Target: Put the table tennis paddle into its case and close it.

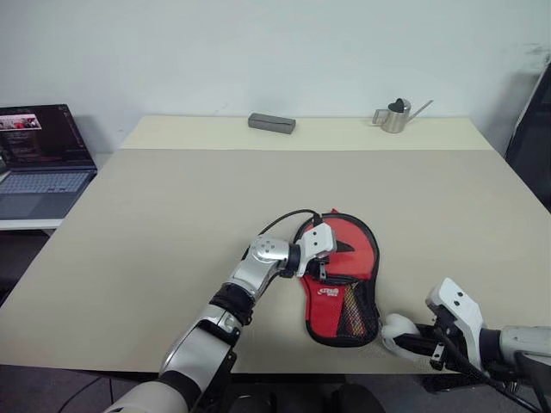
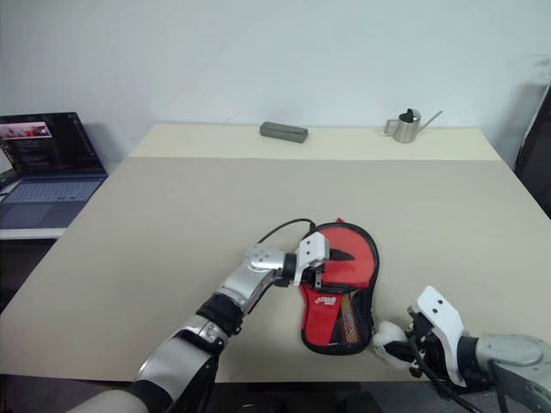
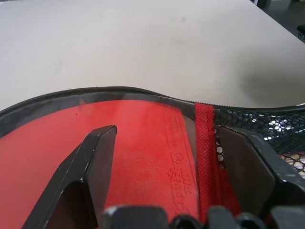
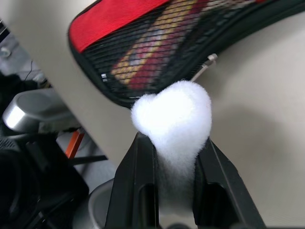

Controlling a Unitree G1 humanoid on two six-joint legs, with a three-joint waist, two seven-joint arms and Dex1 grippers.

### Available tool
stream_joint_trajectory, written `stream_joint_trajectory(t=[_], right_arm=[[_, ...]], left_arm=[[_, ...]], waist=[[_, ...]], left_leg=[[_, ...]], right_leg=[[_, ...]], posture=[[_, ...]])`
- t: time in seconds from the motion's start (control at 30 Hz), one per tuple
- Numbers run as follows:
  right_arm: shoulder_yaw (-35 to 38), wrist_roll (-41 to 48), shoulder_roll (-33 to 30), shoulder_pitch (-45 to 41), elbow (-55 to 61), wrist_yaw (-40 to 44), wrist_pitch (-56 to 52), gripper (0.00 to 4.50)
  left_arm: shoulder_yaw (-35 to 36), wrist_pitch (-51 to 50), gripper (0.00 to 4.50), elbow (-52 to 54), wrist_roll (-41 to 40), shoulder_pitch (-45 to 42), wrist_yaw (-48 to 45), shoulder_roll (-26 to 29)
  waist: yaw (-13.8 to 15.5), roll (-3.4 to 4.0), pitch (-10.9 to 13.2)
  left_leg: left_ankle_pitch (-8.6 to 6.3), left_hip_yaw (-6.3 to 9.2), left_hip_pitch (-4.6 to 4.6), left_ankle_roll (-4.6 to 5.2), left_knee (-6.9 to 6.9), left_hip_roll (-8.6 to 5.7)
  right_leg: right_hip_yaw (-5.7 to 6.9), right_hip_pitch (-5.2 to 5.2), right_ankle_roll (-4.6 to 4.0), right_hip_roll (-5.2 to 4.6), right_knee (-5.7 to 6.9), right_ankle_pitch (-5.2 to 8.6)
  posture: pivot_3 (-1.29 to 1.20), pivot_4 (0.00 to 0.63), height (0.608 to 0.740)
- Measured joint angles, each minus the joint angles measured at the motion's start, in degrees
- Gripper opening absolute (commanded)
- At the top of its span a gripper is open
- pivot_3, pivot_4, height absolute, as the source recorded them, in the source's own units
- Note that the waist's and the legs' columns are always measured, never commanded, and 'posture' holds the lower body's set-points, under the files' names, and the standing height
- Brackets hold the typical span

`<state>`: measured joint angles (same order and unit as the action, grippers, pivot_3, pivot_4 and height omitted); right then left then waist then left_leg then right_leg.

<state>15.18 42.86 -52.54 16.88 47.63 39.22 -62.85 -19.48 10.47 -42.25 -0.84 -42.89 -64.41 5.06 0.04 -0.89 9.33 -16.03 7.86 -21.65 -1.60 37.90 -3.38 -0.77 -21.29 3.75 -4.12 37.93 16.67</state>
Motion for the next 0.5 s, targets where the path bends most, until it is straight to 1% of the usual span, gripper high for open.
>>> stream_joint_trajectory(t=[0.27,0.5], right_arm=[[1.58,1.24,-5.74,6.21,3.56,5.76,1.81,0.43],[1.67,1.24,-6.08,7.78,4.26,7.21,4.01,0.42]], left_arm=[[-0.07,0.33,3.7,-0.42,0.41,-0.16,0.05,-0.25],[-0.06,1.12,3.7,-1.18,0.72,-0.27,0.24,-0.6]], waist=[[0.19,-0.04,-0.05],[0.39,-0.11,-0.07]], left_leg=[[-0.02,-0.02,0.0,0.02,-0.01,0.0],[-0.02,-0.01,0.01,0.02,-0.01,0.0]], right_leg=[[0.03,0.04,0.02,-0.01,-0.03,0.01],[0.06,0.08,0.03,-0.02,-0.07,0.02]], posture=[[0.0,0.15,0.74],[0.0,0.15,0.74]])
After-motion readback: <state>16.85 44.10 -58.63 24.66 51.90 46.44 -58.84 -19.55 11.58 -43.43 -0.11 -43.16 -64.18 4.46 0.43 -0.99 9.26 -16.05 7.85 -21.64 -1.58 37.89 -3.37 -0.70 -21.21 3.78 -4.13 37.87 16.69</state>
